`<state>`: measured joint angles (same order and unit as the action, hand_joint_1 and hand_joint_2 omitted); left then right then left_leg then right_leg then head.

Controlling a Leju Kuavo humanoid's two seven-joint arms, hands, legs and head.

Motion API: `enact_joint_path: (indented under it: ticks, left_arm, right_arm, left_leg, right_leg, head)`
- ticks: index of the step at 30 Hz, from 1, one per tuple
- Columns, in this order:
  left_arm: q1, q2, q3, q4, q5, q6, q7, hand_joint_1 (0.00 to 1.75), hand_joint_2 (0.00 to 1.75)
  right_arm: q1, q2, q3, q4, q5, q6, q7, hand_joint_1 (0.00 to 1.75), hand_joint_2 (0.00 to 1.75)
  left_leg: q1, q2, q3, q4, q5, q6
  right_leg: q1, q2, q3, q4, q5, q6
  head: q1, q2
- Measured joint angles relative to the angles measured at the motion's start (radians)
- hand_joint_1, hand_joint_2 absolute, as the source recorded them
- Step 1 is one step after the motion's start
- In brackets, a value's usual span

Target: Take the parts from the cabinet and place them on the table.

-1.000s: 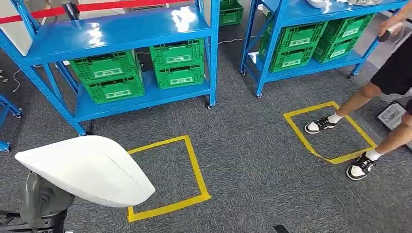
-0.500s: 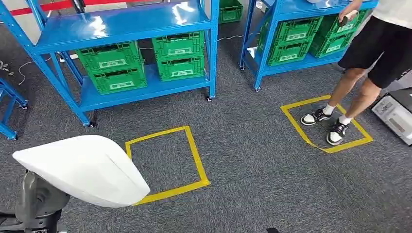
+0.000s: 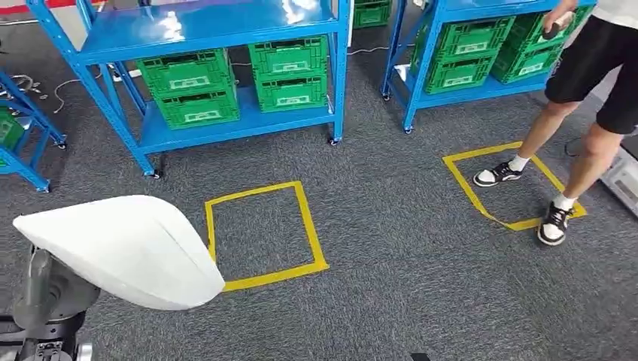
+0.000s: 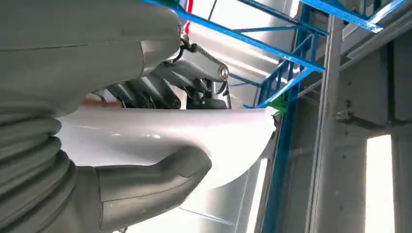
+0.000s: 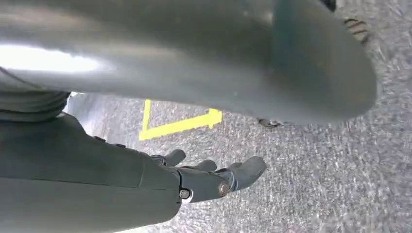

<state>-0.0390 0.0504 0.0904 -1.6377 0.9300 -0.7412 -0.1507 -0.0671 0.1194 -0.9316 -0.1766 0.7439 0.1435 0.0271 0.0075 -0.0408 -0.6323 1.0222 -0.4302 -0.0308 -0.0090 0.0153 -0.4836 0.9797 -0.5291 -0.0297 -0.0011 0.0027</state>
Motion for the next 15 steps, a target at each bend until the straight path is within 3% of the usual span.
enact_joint_path:
  ticks: [1,3,4,5,6,8,9,10,11,12,14,15]
  left_arm:
    - [0.006,0.013,0.005,-0.006,0.0,0.0,-0.009,1.75,1.75]
    - [0.019,0.026,0.013,-0.009,0.002,0.0,-0.022,1.75,1.75]
    - [0.029,0.03,0.016,-0.01,0.004,-0.003,-0.025,1.75,1.75]
    - [0.037,0.035,0.017,-0.009,0.005,-0.005,-0.026,1.75,1.75]
    - [0.042,0.039,0.017,-0.009,0.005,-0.007,-0.027,1.75,1.75]
    - [0.042,0.047,0.016,-0.007,0.005,-0.01,-0.031,1.75,1.75]
    - [0.042,0.052,0.016,-0.007,0.005,-0.01,-0.034,1.75,1.75]
    - [0.039,0.054,0.016,-0.006,0.005,-0.01,-0.037,1.75,1.75]
    - [0.042,0.055,0.017,-0.005,0.005,-0.011,-0.042,1.75,1.75]
    - [0.04,0.055,0.018,-0.004,0.004,-0.013,-0.045,1.75,1.75]
    - [0.042,0.057,0.018,-0.003,0.002,-0.021,-0.056,1.75,1.75]
    - [0.042,0.056,0.018,-0.004,0.0,-0.026,-0.06,1.75,1.75]
  right_arm:
    - [0.001,0.004,0.0,0.0,0.011,0.007,-0.004,0.0,0.0]
    - [0.004,0.01,0.0,0.0,0.025,0.014,-0.002,0.0,0.0]
    - [0.006,0.014,0.0,0.0,0.032,0.014,0.005,0.0,0.0]
    - [0.008,0.015,0.001,0.0,0.032,0.012,0.013,0.0,0.0]
    - [0.01,0.017,0.002,0.0,0.031,0.007,0.022,0.0,0.0]
    - [0.01,0.019,0.002,0.0,0.028,0.0,0.036,0.0,0.0]
    - [0.009,0.02,0.002,0.0,0.028,-0.004,0.037,0.0,0.0]
    - [0.01,0.02,0.002,0.0,0.028,-0.009,0.042,0.0,0.0]
    - [0.01,0.02,0.002,0.0,0.029,-0.011,0.049,0.0,0.0]
    - [0.01,0.019,0.002,0.0,0.03,-0.012,0.053,0.0,0.0]
    - [0.008,0.015,0.002,0.0,0.031,-0.015,0.055,0.0,0.0]
    - [0.007,0.01,0.002,0.0,0.031,-0.016,0.054,0.0,0.0]
  left_leg:
    - [0.0,0.021,-0.017,0.037,-0.039,-0.003]
    - [0.001,0.029,-0.073,0.182,-0.126,-0.013]
    - [0.002,0.03,-0.101,0.262,-0.157,-0.018]
    - [0.002,0.031,-0.109,0.297,-0.162,-0.02]
    - [0.002,0.033,-0.095,0.284,-0.146,-0.021]
    - [0.003,0.052,0.002,0.138,-0.078,-0.02]
    - [0.003,0.088,0.066,0.037,-0.056,-0.019]
    - [-0.007,0.116,0.092,0.005,-0.078,-0.009]
    - [-0.012,0.107,0.074,0.02,-0.055,0.004]
    - [-0.007,0.102,0.076,0.004,-0.066,0.011]
    - [-0.006,0.077,0.066,0.006,-0.062,0.022]
    - [0.001,0.068,0.067,0.0,-0.055,0.031]
  right_leg:
    - [0.001,-0.006,-0.005,0.0,0.004,-0.008]
    - [0.003,-0.028,-0.016,0.003,0.01,-0.015]
    - [0.004,-0.04,-0.022,0.004,0.012,-0.015]
    - [0.004,-0.052,-0.028,0.008,0.013,-0.014]
    - [0.004,-0.064,-0.033,0.012,0.014,-0.014]
    - [0.003,-0.088,-0.042,0.024,0.012,-0.011]
    - [0.005,-0.099,-0.043,0.031,0.009,-0.007]
    - [0.01,-0.108,-0.047,0.033,0.007,-0.003]
    - [0.013,-0.117,-0.045,0.034,0.007,0.002]
    - [0.016,-0.124,-0.042,0.039,0.007,0.006]
    - [0.017,-0.146,-0.044,0.038,0.009,0.017]
    - [0.011,-0.125,-0.047,0.046,0.001,0.029]
  head:
    - [-0.005,0.0]
    - [-0.005,0.0]
    - [-0.005,0.0]
    - [-0.005,0.0]
    - [-0.005,0.0]
    - [-0.005,0.0]
    - [-0.005,0.0]
    - [-0.005,0.0]
    - [-0.001,0.0]
    - [-0.002,0.0]
    - [0.0,0.0]
    - [0.001,0.0]
